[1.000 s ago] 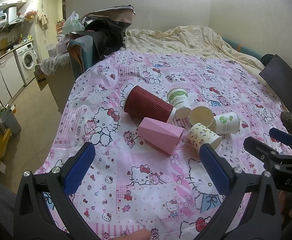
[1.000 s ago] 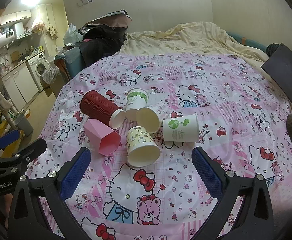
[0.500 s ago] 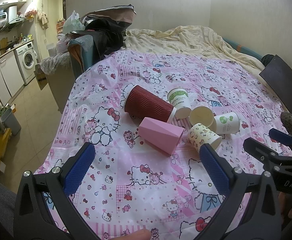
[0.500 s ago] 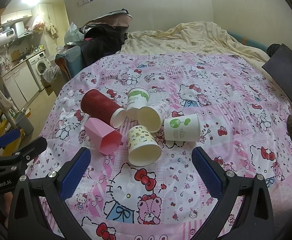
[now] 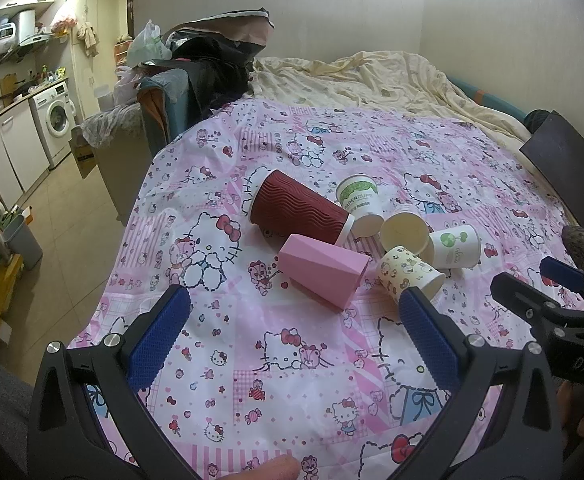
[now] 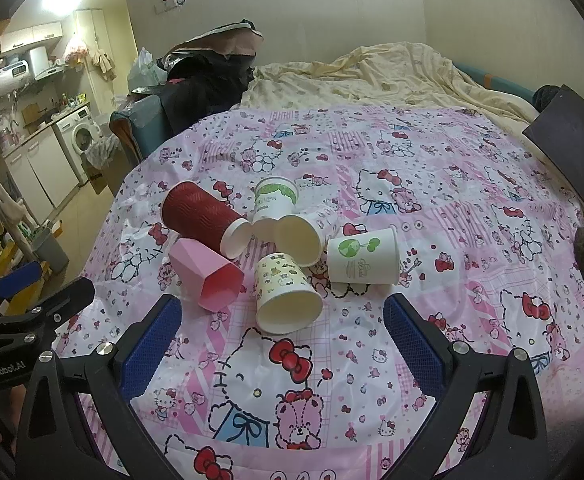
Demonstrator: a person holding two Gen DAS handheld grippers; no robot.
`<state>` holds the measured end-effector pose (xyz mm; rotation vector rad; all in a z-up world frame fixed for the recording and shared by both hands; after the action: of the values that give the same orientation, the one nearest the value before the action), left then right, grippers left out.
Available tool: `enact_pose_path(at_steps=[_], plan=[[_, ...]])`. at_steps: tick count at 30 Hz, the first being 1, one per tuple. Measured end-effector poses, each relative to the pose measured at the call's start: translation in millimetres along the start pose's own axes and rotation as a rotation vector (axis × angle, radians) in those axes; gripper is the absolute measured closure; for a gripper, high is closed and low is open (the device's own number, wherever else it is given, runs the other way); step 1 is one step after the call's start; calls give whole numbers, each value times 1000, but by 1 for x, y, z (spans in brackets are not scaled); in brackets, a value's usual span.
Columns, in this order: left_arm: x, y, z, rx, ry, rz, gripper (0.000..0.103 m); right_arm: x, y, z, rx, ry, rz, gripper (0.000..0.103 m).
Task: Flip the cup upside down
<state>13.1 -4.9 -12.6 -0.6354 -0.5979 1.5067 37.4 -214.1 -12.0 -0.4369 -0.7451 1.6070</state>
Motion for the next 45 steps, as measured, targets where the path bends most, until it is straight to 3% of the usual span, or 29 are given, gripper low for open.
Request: enact_pose_path(at_steps=[6, 13, 18, 24, 32, 34, 42, 45], plan=[[1, 0, 3, 5, -5, 10, 0, -2, -1, 2, 1, -6, -9, 0], [22, -27, -15, 149, -69, 108, 0, -11, -2, 3, 21, 14, -43, 0], [31, -49, -58, 349, -65, 245, 0, -20, 1, 0, 42, 90, -52, 0], [37, -51, -117, 601, -1, 565, 2, -34, 1, -4, 70, 67, -97, 0], [13, -47, -168, 712, 20, 743, 7, -51, 1, -15, 116, 62, -160, 0], [7, -41, -180, 747, 25, 756, 15, -58, 2, -19, 137, 86, -180, 0], [3, -25, -208, 796, -6, 787, 19, -77, 6, -24, 167, 93, -236, 0], [5, -23, -216, 800, 4, 803, 27, -79, 6, -25, 171, 87, -244, 0]])
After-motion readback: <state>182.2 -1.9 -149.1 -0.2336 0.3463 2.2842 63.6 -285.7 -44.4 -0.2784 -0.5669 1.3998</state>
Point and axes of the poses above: each gripper's, at about its wrist camera, not at the fingertips, and z roughly against the way its jaws point, x to its left, y to its underside, the point moved 2 cm from there along -z, roughly the way its jaws point, and after that the axes turned 4 degrees about x, right-handed, at the moved point
